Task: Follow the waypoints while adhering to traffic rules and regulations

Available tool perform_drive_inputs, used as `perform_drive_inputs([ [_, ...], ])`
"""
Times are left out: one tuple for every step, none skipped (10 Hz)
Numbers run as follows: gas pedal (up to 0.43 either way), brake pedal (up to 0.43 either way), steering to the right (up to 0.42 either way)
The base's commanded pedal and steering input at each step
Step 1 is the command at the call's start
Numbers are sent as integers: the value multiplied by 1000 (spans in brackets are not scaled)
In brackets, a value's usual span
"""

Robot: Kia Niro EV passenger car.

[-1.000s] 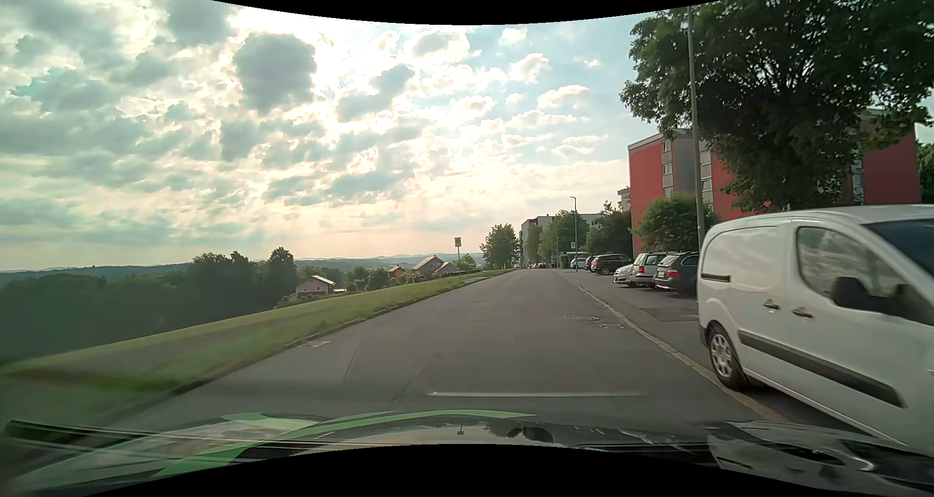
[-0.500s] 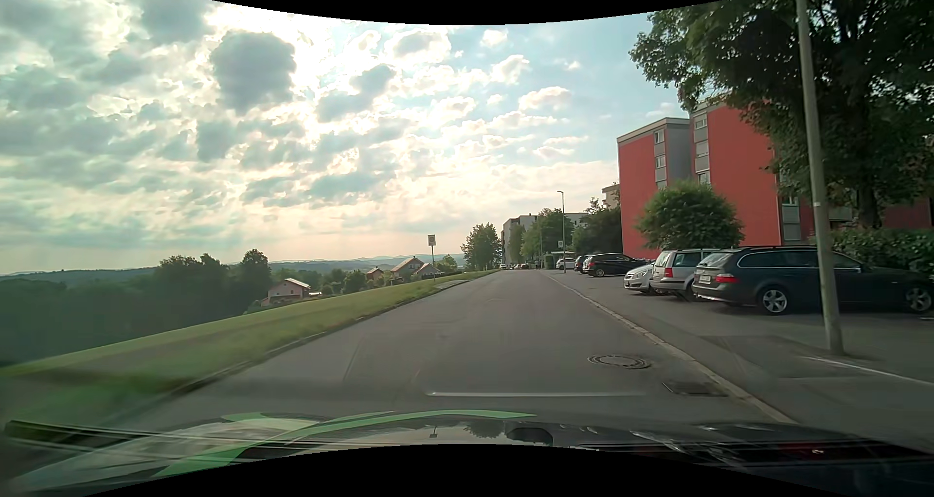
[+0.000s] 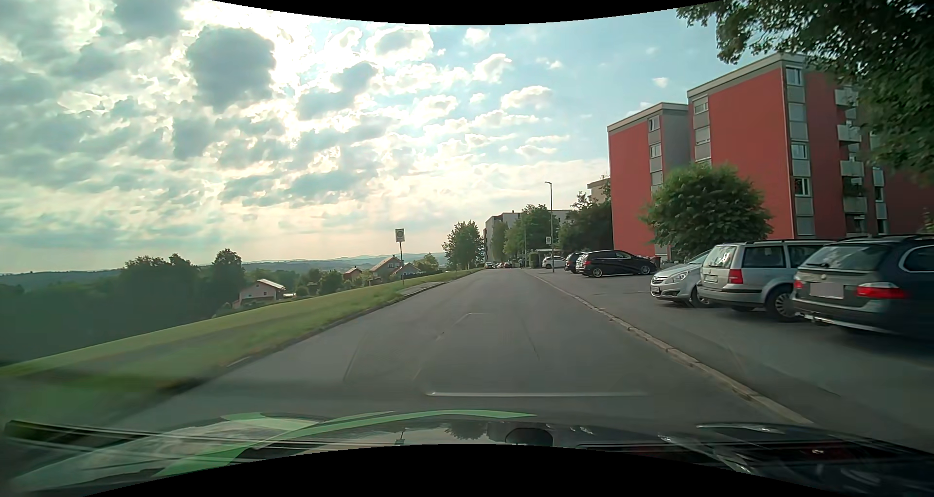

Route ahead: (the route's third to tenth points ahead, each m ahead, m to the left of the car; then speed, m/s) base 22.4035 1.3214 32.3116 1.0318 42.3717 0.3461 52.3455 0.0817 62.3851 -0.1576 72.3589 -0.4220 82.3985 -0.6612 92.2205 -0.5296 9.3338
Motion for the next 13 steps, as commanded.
perform_drive_inputs([
  [98,0,30],
  [98,0,30],
  [98,0,27],
  [98,0,24],
  [87,0,20],
  [87,0,20],
  [87,0,20],
  [87,0,20],
  [79,0,17],
  [59,0,13],
  [39,0,9],
  [0,0,8],
  [0,0,8],
])
